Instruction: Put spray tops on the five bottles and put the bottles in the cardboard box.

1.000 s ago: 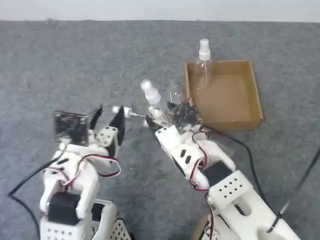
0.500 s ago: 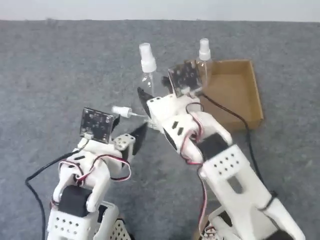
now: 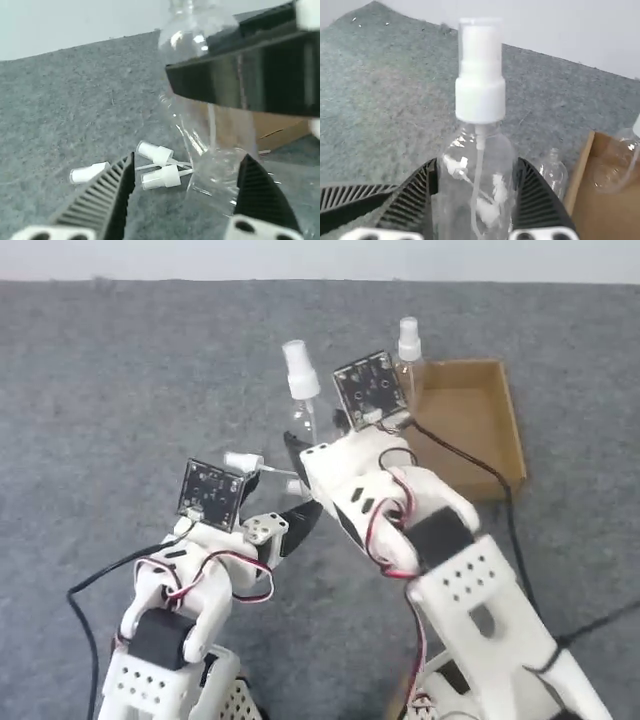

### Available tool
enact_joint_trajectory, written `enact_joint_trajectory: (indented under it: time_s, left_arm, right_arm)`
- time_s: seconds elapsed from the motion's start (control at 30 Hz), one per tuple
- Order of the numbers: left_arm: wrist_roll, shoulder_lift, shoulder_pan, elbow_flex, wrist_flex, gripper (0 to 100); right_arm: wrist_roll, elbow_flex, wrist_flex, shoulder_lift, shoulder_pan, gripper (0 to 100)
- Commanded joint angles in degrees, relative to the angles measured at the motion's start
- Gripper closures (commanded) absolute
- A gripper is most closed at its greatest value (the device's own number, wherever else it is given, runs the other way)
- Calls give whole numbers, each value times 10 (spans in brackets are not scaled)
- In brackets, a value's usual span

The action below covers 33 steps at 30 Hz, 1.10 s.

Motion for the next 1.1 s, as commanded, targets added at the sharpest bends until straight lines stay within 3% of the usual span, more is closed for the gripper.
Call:
enact_joint_trajectory:
  time_s: [0.0, 0.37, 0.47, 0.63, 0.8, 1.07]
  left_arm:
    - [-4, -2, 4, -5, -19, 698]
    - [-4, -2, 4, -4, -17, 698]
    - [-4, -2, 2, -4, -17, 698]
    - [-4, -3, 1, -4, -17, 699]
    - [-3, -3, 1, -4, -17, 699]
    - [-4, -3, 0, 6, -22, 830]
  right_arm:
    - [-7, -47, 49, -77, -6, 993]
    - [53, -47, 101, -98, 9, 993]
    - [86, -75, 144, -98, 71, 993]
    - [130, -143, 190, -94, 239, 993]
    - [157, -91, 104, -90, 341, 993]
    - [161, -32, -65, 30, 368, 993]
